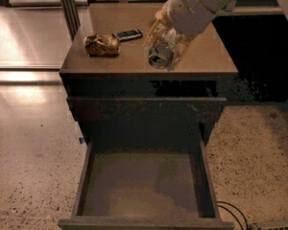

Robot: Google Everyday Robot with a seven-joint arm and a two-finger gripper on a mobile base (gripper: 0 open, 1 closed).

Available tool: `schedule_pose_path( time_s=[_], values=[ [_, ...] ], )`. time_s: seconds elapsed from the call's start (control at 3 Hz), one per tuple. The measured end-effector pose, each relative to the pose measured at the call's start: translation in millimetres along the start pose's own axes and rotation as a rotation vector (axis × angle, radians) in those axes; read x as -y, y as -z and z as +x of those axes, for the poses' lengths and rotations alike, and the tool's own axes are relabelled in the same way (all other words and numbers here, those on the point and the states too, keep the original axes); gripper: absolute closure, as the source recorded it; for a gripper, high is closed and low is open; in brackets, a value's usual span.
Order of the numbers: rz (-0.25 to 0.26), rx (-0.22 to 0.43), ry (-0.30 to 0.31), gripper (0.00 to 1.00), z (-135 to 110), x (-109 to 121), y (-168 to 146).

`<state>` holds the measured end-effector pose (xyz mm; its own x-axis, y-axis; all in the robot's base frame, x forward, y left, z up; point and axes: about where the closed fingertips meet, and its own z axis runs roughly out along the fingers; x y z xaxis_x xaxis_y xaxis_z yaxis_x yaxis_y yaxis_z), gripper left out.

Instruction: Pick 7up can from middle drawer and place on counter

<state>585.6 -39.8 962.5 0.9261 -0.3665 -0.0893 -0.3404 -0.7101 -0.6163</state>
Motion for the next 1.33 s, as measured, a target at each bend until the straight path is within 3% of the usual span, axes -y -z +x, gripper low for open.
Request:
schedule_pose_path(
  time_s=[0.33, 0.67, 1.0, 1.33],
  values=[
    [-0.065, 0.026, -0.07, 1.0, 54, -6, -26],
    [-0.084, 0.082, -0.148, 1.0, 97, -10, -66],
    [-0.015, 0.032, -0.156, 1.0, 123, 3, -67],
    [-0.005, 0.028, -0.164, 1.0, 124, 2, -71]
  ],
)
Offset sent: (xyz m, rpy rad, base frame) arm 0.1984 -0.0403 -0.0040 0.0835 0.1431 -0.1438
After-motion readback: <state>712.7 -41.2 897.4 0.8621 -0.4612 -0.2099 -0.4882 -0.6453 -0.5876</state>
